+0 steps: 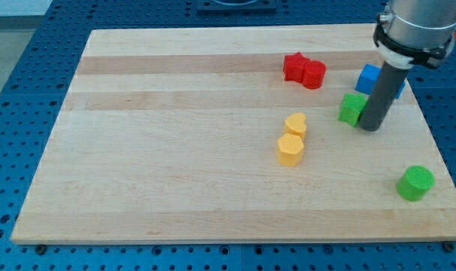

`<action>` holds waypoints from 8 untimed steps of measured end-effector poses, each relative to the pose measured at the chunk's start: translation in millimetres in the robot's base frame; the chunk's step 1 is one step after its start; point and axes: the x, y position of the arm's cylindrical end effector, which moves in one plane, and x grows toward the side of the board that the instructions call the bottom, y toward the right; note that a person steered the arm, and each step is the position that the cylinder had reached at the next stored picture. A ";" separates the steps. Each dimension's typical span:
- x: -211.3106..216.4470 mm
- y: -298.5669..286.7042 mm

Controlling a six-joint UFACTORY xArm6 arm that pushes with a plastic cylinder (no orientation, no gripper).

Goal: Move the green circle to the bottom left of the red star

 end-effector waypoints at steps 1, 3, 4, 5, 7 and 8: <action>-22.4 -25.6; -72.6 -142.1; -63.0 -135.8; -51.0 -100.6; -42.1 -63.1; -27.7 -4.4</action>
